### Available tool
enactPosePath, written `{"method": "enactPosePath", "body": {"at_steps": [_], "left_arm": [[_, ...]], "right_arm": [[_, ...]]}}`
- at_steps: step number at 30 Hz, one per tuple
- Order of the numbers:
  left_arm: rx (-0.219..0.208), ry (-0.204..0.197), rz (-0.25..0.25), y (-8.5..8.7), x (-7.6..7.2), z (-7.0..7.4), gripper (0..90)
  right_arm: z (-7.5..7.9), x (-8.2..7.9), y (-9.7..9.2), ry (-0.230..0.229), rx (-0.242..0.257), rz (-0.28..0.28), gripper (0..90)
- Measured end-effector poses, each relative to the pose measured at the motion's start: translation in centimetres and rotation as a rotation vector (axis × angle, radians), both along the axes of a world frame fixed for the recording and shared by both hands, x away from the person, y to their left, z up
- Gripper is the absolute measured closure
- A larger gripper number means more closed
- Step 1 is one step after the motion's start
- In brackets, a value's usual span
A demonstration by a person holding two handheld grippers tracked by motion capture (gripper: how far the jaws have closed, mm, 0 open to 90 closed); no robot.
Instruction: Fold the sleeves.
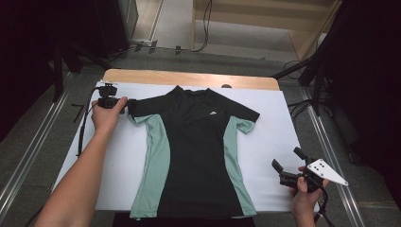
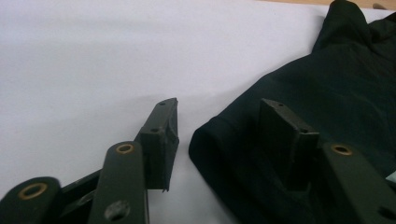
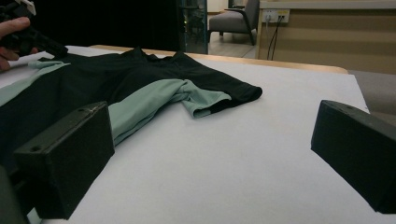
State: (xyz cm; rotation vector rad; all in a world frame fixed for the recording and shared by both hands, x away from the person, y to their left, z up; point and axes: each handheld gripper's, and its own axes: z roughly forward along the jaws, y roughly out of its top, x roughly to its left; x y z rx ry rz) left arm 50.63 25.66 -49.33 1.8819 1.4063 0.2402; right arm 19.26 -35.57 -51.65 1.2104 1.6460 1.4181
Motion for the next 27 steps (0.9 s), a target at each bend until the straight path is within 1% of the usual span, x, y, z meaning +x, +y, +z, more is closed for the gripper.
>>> {"method": "enactPosePath", "body": {"at_steps": [2,5,8,10,11,16,18,20,22,27], "left_arm": [[0.016,0.005,0.008,-0.2,0.0,0.0,53.6],[0.022,0.016,0.034,-0.3,0.0,0.0,65.8],[0.043,0.017,0.02,-0.3,-0.1,0.0,78.7],[0.043,0.014,0.014,-0.2,-0.1,0.1,84.7],[0.039,0.013,0.01,-0.2,-0.2,0.1,86.2],[0.038,-0.014,-0.012,-0.5,-0.4,0.6,87.6],[0.036,-0.016,-0.008,-0.6,-0.4,0.7,87.8],[0.022,-0.018,-0.006,-0.5,-0.5,0.9,87.8],[0.022,-0.021,-0.007,-0.4,-0.6,1.0,88.0],[-0.012,-0.041,-0.006,-0.5,-0.8,1.8,88.0]], "right_arm": [[0.0,0.0,0.0,-0.001,-0.002,0.0,0.0],[0.0,0.0,0.0,0.0,-0.001,0.0,0.0],[0.0,0.0,0.0,0.001,-0.002,-0.001,0.0],[0.0,0.0,0.0,0.001,-0.003,-0.001,0.0],[0.0,0.0,0.0,0.0,-0.002,-0.001,0.0],[0.0,0.0,0.0,0.002,-0.005,-0.002,0.0],[0.0,0.0,0.0,0.0,-0.004,-0.002,0.0],[0.0,0.0,0.0,0.001,-0.002,-0.002,0.0],[0.0,0.0,0.0,0.001,-0.006,-0.005,0.0],[0.0,0.1,0.0,0.001,-0.002,-0.004,0.0]]}}
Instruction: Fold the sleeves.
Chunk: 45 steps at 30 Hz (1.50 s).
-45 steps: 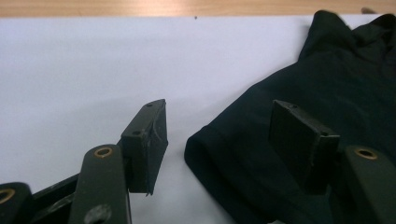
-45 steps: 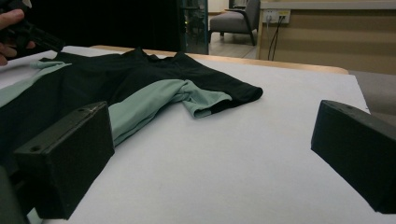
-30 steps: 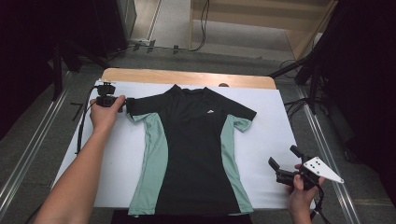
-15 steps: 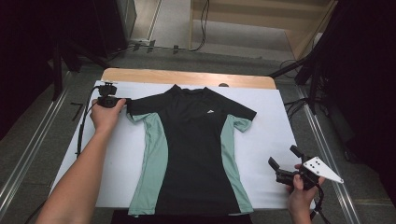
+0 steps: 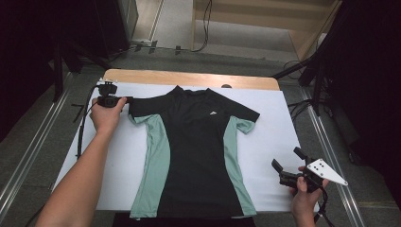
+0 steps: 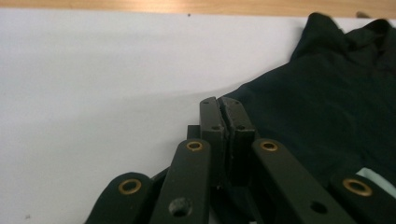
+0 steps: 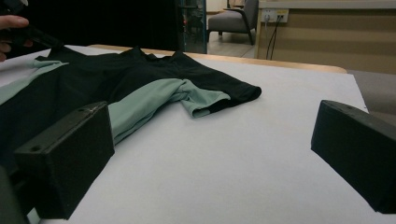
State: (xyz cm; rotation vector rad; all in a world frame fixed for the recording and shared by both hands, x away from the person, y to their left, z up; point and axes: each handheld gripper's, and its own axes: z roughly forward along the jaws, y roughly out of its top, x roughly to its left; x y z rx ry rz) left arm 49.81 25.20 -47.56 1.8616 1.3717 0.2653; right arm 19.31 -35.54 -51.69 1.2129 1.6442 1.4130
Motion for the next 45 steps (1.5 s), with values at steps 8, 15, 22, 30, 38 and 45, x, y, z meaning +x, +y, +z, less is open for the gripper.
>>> {"method": "enactPosePath", "body": {"at_steps": [8,15,22,30,38,45], "left_arm": [[-0.061,-0.04,-0.032,-0.6,-0.8,1.6,88.0],[-0.085,-0.074,-0.079,-1.7,-1.7,2.9,88.0],[-0.12,-0.091,-0.11,-2.7,-2.5,3.9,88.1],[-0.121,-0.1,-0.145,-3.8,-2.9,4.3,88.1],[-0.118,-0.113,-0.178,-5.0,-3.4,4.7,88.2],[-0.134,-0.116,-0.214,-6.4,-3.8,5.2,88.1]], "right_arm": [[0.0,0.0,0.0,0.002,-0.006,0.0,0.0],[0.0,0.0,0.0,0.0,-0.004,0.0,0.0],[0.0,0.0,0.0,0.0,-0.004,0.0,0.0],[0.0,0.0,0.1,0.0,-0.004,0.001,0.0],[0.0,0.0,0.0,-0.001,-0.004,0.002,0.0],[0.0,0.0,0.1,0.001,-0.005,0.003,0.0]]}}
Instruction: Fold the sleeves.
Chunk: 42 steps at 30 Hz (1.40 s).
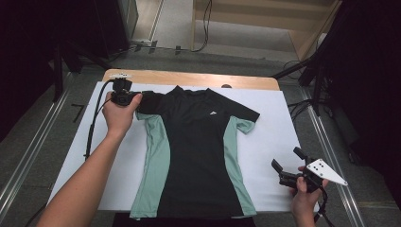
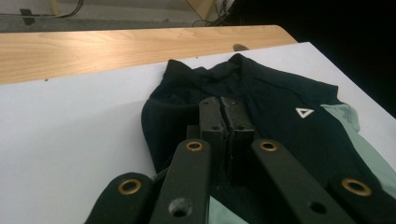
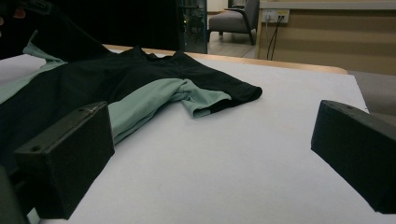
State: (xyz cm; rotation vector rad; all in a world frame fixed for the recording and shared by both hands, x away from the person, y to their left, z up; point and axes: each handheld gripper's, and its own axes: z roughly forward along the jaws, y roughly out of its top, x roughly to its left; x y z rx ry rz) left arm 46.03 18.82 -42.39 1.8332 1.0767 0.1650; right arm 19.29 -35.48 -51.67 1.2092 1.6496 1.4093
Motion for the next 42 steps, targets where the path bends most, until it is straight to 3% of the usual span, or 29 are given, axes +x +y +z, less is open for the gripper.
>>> {"method": "enactPosePath", "body": {"at_steps": [42], "left_arm": [[0.0,-0.015,-0.123,-7.0,-0.7,0.7,88.2]], "right_arm": [[0.0,0.0,-0.1,-0.003,0.006,0.004,0.0]]}}
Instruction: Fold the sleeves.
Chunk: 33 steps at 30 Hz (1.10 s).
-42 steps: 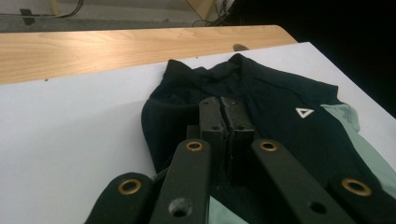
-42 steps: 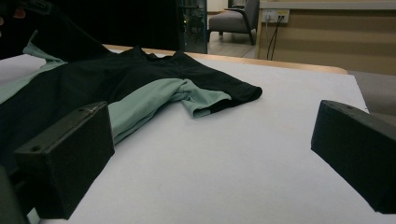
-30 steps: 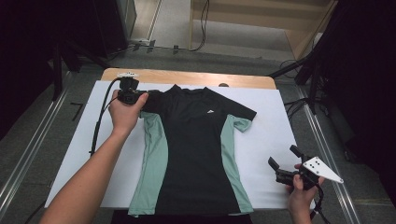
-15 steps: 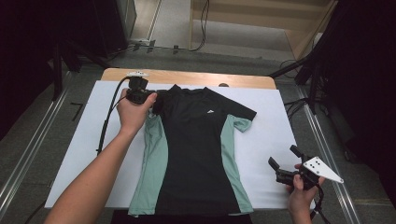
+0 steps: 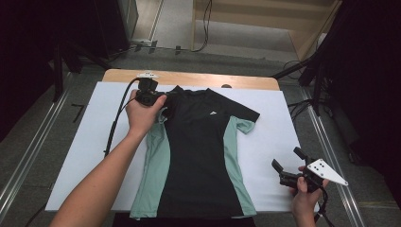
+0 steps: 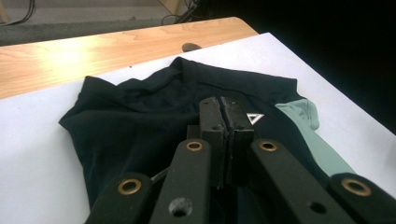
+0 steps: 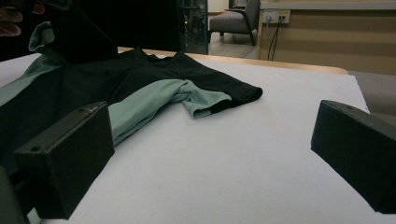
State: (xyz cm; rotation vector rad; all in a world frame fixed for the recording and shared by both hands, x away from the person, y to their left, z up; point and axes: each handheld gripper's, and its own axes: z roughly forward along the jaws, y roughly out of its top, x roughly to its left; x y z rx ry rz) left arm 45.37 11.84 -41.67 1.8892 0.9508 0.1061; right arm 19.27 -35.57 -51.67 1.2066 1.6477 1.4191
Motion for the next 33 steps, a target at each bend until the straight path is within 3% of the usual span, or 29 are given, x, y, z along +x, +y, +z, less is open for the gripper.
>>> {"method": "enactPosePath", "body": {"at_steps": [33], "left_arm": [[0.018,0.007,-0.063,-4.6,-0.1,-0.3,88.3]], "right_arm": [[0.0,0.0,-0.1,-0.001,0.004,-0.002,0.0]]}}
